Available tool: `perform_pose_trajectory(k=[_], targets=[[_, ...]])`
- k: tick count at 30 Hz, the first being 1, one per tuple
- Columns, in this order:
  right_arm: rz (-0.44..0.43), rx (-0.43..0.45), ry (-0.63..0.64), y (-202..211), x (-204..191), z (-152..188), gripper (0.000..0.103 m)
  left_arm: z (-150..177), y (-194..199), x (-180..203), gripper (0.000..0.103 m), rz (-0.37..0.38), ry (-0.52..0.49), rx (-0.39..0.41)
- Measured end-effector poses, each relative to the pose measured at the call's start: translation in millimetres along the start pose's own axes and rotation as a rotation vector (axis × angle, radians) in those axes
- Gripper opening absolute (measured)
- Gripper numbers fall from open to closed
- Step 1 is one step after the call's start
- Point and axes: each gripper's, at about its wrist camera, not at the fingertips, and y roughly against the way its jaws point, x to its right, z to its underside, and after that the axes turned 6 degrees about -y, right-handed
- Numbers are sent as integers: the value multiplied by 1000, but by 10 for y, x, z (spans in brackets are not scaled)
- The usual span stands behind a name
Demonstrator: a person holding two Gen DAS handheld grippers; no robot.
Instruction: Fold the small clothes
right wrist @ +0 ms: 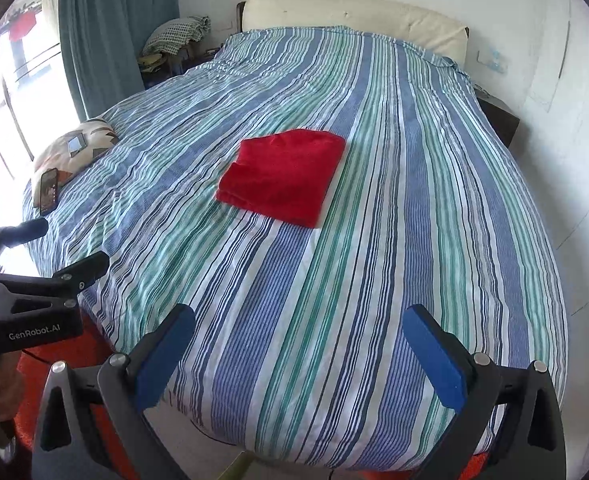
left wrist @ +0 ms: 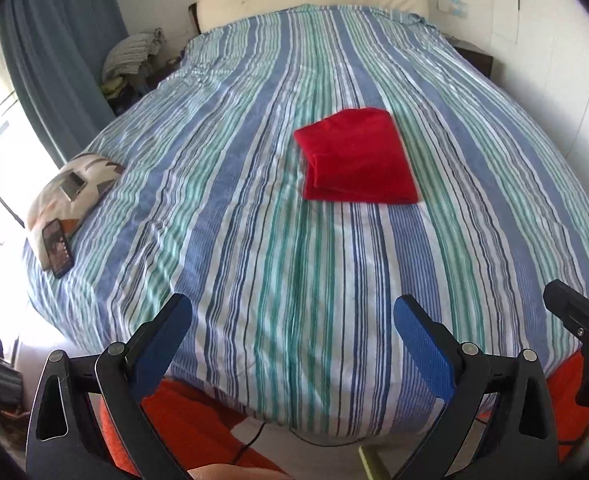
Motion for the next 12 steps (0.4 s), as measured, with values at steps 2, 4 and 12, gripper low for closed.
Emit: perform_pose_trajectory(k=[2, 4, 12], targets=[[2, 0, -4, 6, 3, 8, 103, 0, -22, 0, 101, 18, 9, -10], [0, 4, -14, 11, 8, 1, 103, 1, -48, -14, 101, 55, 26, -25], [-14, 13, -23, 13, 2, -6, 103, 22, 79, 17, 101, 76, 41, 17]])
